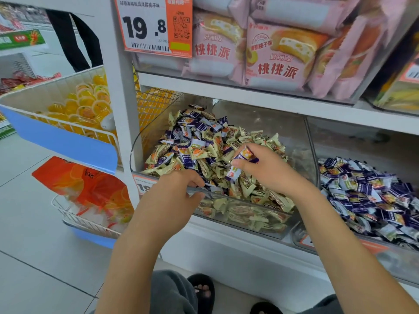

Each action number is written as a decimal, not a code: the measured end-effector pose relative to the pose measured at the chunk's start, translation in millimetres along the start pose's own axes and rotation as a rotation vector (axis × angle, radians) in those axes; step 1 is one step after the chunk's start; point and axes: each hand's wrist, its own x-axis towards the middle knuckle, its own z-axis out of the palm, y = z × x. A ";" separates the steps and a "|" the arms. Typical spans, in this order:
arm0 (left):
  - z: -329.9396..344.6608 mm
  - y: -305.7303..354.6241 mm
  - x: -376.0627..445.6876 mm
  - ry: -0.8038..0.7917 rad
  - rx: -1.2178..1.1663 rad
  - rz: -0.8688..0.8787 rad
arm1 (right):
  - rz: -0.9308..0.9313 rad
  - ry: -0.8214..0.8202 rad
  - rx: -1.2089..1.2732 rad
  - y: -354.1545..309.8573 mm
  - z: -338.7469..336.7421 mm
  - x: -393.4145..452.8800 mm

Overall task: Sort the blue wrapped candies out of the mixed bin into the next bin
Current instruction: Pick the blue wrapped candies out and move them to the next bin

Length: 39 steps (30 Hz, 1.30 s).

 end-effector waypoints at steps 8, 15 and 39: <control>5.8 3.1 1.0 -0.014 0.027 0.045 | -0.052 0.500 0.049 -6.0 -46.8 -51.2; 9.6 6.9 3.0 -0.029 0.011 0.052 | 0.353 0.430 -0.001 61.5 -94.0 -82.7; -19.6 -31.4 -3.3 0.176 0.010 -0.122 | -0.079 -0.380 -0.281 -33.7 73.9 9.6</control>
